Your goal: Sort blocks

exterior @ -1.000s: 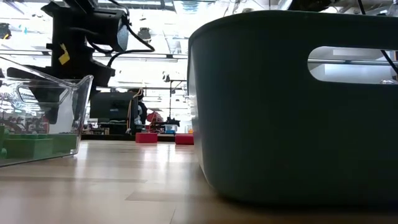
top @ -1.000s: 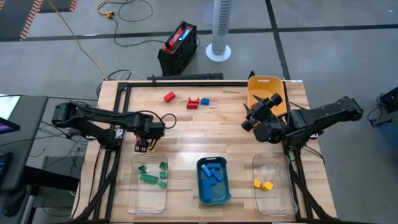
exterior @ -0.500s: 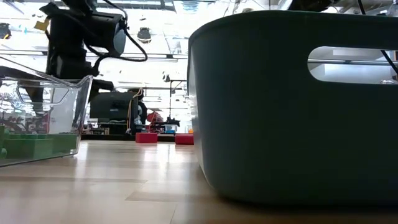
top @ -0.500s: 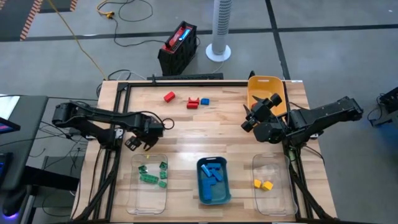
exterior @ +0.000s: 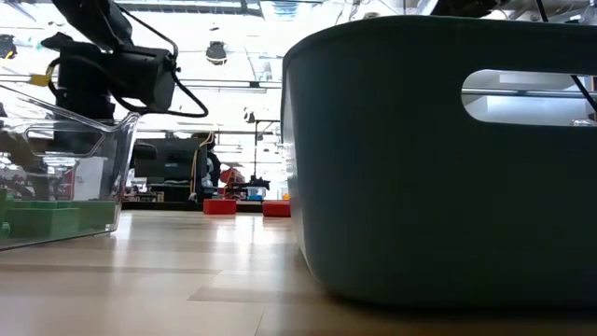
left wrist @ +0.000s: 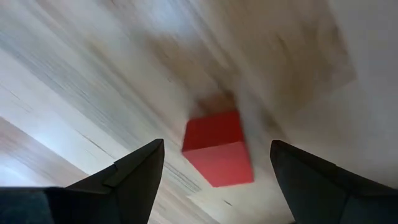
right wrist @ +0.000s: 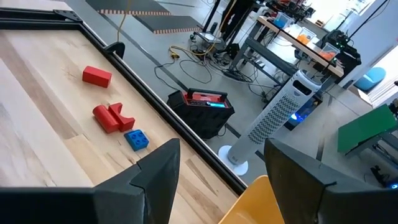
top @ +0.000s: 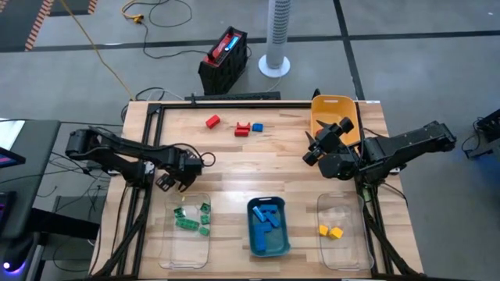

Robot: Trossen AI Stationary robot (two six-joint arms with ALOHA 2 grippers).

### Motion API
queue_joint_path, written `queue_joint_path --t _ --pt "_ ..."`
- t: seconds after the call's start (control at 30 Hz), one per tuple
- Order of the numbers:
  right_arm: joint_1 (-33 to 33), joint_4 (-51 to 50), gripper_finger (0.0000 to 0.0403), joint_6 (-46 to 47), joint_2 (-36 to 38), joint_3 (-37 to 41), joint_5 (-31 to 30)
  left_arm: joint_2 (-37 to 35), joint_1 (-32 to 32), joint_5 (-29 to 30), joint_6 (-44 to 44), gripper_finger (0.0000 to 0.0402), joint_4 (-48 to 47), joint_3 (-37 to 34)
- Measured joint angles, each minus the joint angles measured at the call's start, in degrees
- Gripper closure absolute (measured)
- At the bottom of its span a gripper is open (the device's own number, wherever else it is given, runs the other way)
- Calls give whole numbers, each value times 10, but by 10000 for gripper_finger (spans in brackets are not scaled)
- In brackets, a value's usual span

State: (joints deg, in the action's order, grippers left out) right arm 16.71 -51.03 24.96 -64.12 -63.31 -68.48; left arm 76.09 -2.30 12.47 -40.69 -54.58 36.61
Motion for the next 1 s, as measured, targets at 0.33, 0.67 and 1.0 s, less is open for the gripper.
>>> queue_joint_path --t 0.33,0.67,1.0 --pt "0 1 159 -2 0 0 1 -1 -41 4 -3 129 38 -22" --pt "0 1 159 -1 0 0 1 0 -45 4 -35 281 33 -23" --pt "0 0 159 -1 0 0 1 0 -45 55 -3 281 -20 89"
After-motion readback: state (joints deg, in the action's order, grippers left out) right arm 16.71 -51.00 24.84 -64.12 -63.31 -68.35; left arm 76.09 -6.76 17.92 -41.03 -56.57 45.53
